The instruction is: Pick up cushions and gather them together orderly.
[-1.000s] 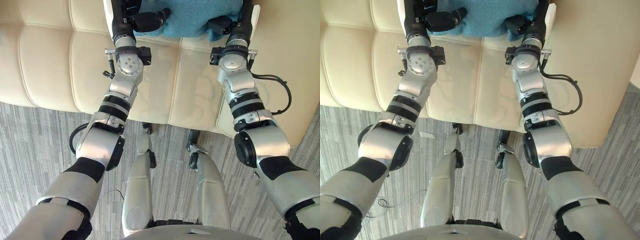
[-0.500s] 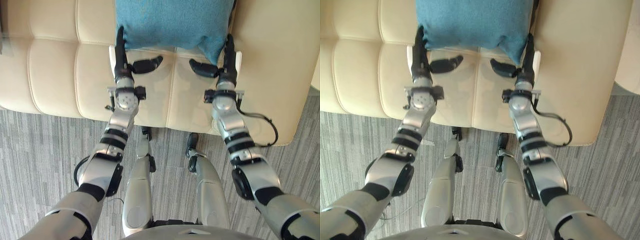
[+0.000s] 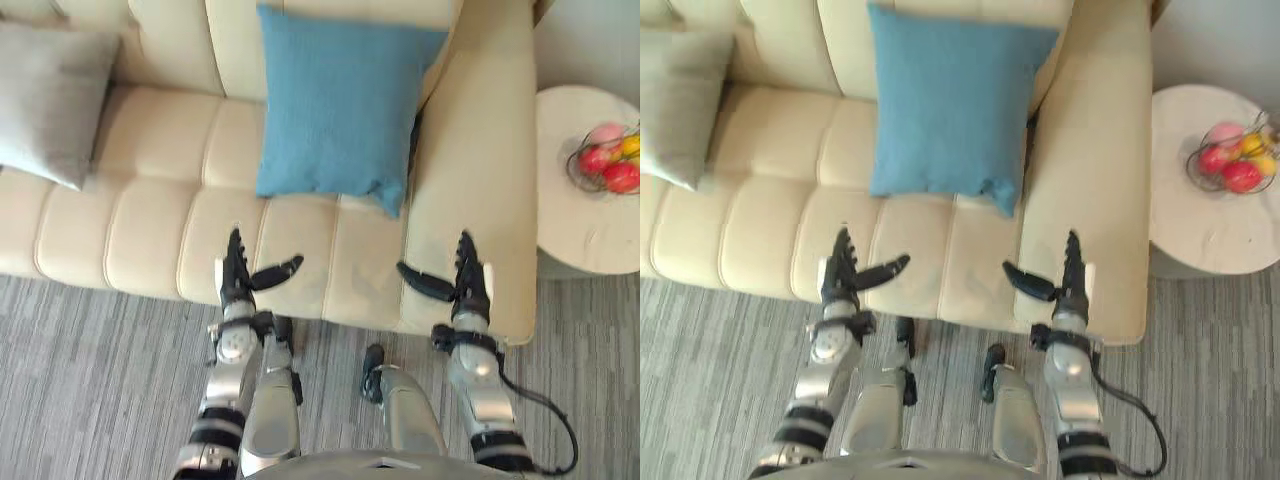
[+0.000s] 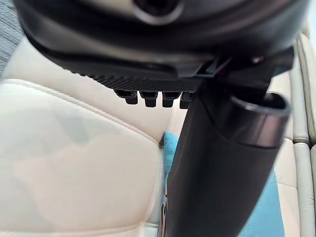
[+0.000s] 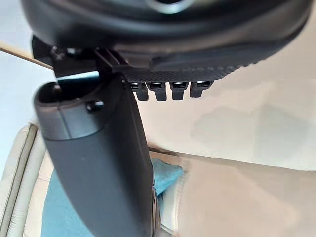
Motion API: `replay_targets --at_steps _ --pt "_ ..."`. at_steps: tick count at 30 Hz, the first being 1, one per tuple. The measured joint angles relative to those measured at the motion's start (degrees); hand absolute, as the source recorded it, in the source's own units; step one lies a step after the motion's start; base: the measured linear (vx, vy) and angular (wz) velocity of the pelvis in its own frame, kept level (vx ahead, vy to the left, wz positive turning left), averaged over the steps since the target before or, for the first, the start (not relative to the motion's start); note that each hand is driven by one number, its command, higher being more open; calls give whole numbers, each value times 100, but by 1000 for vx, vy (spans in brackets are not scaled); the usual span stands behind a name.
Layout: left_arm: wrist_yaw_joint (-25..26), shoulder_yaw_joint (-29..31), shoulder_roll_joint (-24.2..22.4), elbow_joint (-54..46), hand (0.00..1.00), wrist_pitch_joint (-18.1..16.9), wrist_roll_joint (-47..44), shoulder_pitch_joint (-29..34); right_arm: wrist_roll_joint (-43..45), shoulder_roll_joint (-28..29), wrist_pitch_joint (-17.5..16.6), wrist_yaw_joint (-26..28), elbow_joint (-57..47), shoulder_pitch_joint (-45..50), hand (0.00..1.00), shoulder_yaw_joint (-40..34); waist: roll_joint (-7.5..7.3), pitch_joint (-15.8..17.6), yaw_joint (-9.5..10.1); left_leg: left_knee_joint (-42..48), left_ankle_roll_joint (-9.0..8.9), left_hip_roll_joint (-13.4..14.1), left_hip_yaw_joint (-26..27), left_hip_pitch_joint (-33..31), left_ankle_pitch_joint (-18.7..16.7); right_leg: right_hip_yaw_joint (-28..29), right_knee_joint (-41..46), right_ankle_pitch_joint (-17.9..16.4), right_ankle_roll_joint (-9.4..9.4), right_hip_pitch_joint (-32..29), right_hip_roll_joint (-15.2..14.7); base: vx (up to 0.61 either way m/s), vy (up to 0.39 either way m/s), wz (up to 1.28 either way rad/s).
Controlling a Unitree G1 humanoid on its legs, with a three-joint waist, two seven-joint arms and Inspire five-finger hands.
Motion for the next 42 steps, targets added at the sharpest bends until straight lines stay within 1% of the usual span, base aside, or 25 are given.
replay_targets --at_steps 2,6,10,12,15,17,21,23,24,25,26,27,28,29,30,31,32,33,34,35,36,38,39,41,42 --pt "-255 78 -96 419 100 9 2 292 -1 43 -1 198 540 179 100 -21 19 -317 -4 7 -22 2 18 205 -98 -6 -200 0 10 297 38 112 -8 -5" --pt "-655 438 -190 1618 100 56 19 474 3 234 5 482 1730 303 100 -186 40 -787 -3 7 -67 11 64 625 -276 -32 -599 33 56 889 69 117 22 -1" --pt "-757 729 -194 2619 100 153 286 520 11 293 -65 596 2364 288 100 -385 58 -1076 -5 -40 -78 -5 155 979 -391 13 -969 128 109 1349 89 66 28 -9" --pt "-795 878 -198 2971 100 180 412 526 12 309 -176 656 2688 257 100 -518 49 -1212 -6 -111 -78 -23 164 1116 -403 22 -1159 198 133 1528 112 56 26 -7" --pt "-838 1070 -184 3257 100 193 522 522 13 321 -267 700 3150 80 100 -667 23 -1289 -12 -113 -67 -40 266 1269 -445 110 -1380 316 152 1728 117 17 38 -13" --pt "-841 1112 -170 3416 100 189 526 522 12 309 -280 707 3304 -27 100 -758 52 -1317 -3 -115 -49 -47 372 1339 -469 222 -1479 404 172 1778 117 -19 41 -26" --pt "-841 1114 -145 3600 100 188 576 508 12 325 -242 710 3465 -183 100 -870 102 -1286 12 -118 -18 -50 640 1535 -515 459 -1597 546 193 1886 115 -47 47 -34" --pt "-837 1115 -129 3600 100 187 576 497 12 328 -220 709 3551 -285 100 -869 85 -1206 14 -114 -11 -40 725 1535 -533 537 -1547 577 196 1812 118 -95 39 -27" --pt "-835 1113 -97 3600 100 188 577 452 13 344 -216 699 3563 -384 100 -855 61 -1129 13 -45 12 -29 768 1440 -573 589 -1397 589 188 1655 117 -122 28 -18" --pt "-832 1119 -37 3590 100 190 580 365 14 416 -209 696 3552 -435 100 -828 -41 -1068 25 273 105 -11 765 1157 -696 615 -1178 628 194 1407 93 -119 13 -16" --pt "-824 1124 -33 3572 100 191 581 349 14 427 -200 696 3557 -443 100 -830 -56 -1065 27 428 133 23 750 1013 -737 622 -1161 696 199 1317 107 -119 -8 -15" --pt "-801 1155 -87 3536 100 190 580 351 15 420 -160 689 3553 -486 100 -836 11 -1048 91 561 200 202 752 846 -783 612 -1042 711 192 1237 172 -102 -22 -14" --pt "-795 1226 -97 3527 100 191 591 334 17 444 -137 684 3567 -524 100 -829 27 -985 118 635 214 240 770 809 -791 584 -499 486 100 1069 124 -93 -48 -6" --pt "-803 1288 -110 3515 100 211 600 304 22 488 -103 666 3566 -501 100 -792 -10 -953 108 792 243 237 732 727 -818 517 750 188 90 775 21 -90 -135 31" --pt "-763 1298 -84 3397 100 233 619 315 24 534 -41 668 3616 -317 100 -650 -139 -981 118 1088 269 172 587 606 -870 503 1952 150 195 746 -138 -67 -130 48" --pt "-742 1311 -68 3328 100 229 632 348 24 561 -19 669 3696 -283 100 -604 -210 -1010 140 1249 259 132 549 503 -887 505 2040 235 288 799 -191 -118 -175 42" --pt "-725 1351 -90 3225 100 231 637 313 25 573 32 660 3785 -302 100 -608 -240 -1034 208 1414 235 137 520 370 -923 463 1711 109 448 883 -119 -103 -90 -1" --pt "-716 1340 -247 3155 100 230 637 337 25 533 44 615 3776 -317 100 -603 -62 -1042 348 1402 208 271 538 265 -865 456 1091 -102 493 1152 79 -169 -157 -20" --pt "-721 1333 -245 3118 100 226 638 378 31 540 42 595 3773 -346 100 -598 -78 -1022 372 1407 213 297 571 219 -810 459 1001 -264 433 1185 65 -173 -166 -17" --pt "-708 1310 -212 3076 100 226 639 335 76 562 27 577 3739 -428 100 -591 -144 -999 381 1541 212 223 578 6 -760 411 650 -601 212 1225 -13 -194 -186 -5" --pt "-669 1288 -237 3076 100 229 639 248 137 536 3 555 3654 -480 100 -577 -104 -978 380 1685 176 276 541 -208 -729 336 193 -780 113 1317 57 -181 -155 6" --pt "-660 1161 -326 3092 100 249 692 195 218 415 -12 478 3576 -565 100 -492 250 -804 365 1678 96 493 263 -275 -559 95 -186 -543 -6 1560 383 -245 -97 30" --pt "-675 1039 -361 3039 100 248 730 208 234 397 20 396 3576 -523 100 -494 301 -818 357 1467 78 561 192 -235 -376 -30 -205 -482 -62 1565 490 -319 -86 46" --pt "-682 998 -337 3000 100 250 799 218 235 407 41 340 3575 -476 100 -502 281 -824 339 1232 -29 624 223 -227 -470 -238 -309 -348 -198 1547 523 -221 -55 43" --pt "-685 986 -312 2971 100 254 805 170 239 438 55 317 3572 -476 100 -513 208 -768 313 1447 -51 643 243 -360 -651 -375 -387 -250 -249 1527 494 -160 -3 44"
